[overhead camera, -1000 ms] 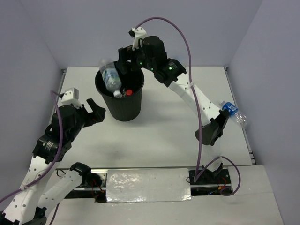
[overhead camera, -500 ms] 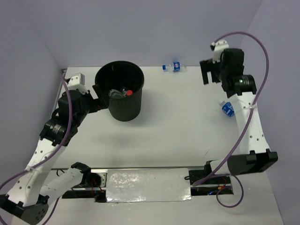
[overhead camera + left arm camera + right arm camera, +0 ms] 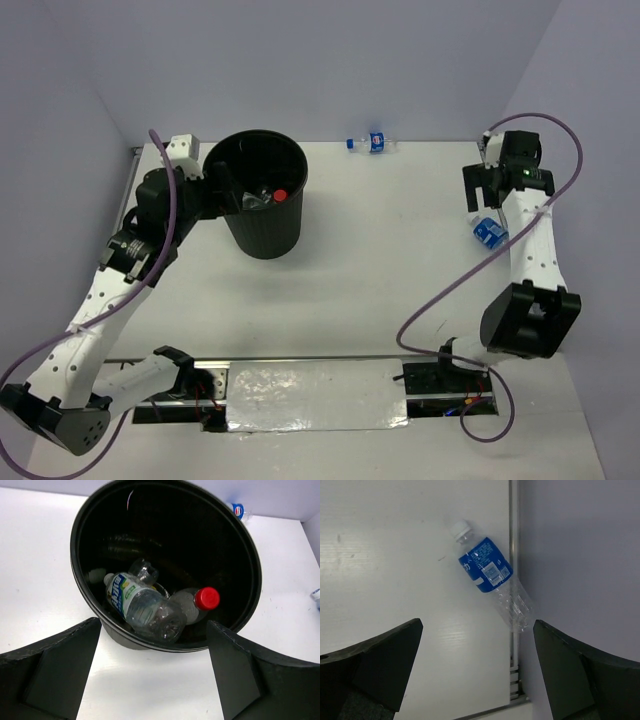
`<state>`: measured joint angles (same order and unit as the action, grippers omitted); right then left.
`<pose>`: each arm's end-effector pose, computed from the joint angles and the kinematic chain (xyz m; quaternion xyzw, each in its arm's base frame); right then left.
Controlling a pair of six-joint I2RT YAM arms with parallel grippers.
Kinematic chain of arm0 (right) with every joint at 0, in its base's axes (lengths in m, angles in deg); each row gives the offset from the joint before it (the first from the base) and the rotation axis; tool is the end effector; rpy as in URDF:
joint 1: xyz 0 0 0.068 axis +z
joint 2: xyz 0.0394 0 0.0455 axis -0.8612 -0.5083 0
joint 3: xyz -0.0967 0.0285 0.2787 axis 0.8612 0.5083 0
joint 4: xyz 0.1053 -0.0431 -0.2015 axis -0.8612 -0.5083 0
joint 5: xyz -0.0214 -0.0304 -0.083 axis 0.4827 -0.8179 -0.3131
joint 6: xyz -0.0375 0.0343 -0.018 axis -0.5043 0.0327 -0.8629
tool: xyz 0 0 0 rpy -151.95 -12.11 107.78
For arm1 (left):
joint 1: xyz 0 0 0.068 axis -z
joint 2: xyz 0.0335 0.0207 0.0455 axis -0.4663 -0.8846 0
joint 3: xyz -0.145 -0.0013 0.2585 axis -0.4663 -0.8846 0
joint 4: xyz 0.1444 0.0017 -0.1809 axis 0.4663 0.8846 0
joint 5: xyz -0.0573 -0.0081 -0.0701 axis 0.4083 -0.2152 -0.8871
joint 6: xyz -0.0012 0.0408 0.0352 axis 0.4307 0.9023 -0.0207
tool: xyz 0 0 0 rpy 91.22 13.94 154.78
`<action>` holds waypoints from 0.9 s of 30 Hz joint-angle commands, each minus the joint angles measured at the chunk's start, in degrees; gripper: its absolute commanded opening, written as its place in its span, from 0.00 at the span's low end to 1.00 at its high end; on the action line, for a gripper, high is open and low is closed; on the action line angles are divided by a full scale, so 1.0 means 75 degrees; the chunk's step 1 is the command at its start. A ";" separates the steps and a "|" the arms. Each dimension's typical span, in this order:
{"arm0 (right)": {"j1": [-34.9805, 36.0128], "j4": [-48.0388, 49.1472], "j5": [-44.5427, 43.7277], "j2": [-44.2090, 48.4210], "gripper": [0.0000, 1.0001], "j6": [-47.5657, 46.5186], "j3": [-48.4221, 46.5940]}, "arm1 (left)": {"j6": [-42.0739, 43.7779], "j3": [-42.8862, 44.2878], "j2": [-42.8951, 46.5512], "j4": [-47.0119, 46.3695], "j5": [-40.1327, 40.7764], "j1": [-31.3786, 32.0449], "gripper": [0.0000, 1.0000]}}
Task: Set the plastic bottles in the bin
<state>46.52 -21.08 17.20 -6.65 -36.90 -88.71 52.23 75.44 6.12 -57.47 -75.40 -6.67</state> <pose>0.2576 -0.0639 0.3805 -0.0590 0.9277 -0.1704 0.3269 0.1602 -0.0538 0.4306 -0.0862 0.7788 -0.1616 0.5999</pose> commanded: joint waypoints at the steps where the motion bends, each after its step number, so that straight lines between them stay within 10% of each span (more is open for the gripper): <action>1: -0.0362 0.0032 -0.0348 -0.0676 1.00 0.1208 -0.0268 | 0.0467 0.0398 0.0052 -0.0374 -0.0023 -0.0051 0.99; 13: -0.0643 0.1589 -0.2128 -0.2013 1.00 -0.1813 0.0750 | 0.0643 -0.0047 0.0310 -0.0655 0.0095 -0.0074 0.99; 27: -0.0819 0.3184 -0.1251 -0.3465 1.00 -0.2962 0.1256 | 0.0608 -0.0281 0.0074 -0.0584 0.0482 -0.0156 0.99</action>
<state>40.55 -3.61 8.57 -31.21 -56.55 -79.72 55.57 73.80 4.26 -59.16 -72.88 -7.52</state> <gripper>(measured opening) 0.999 0.994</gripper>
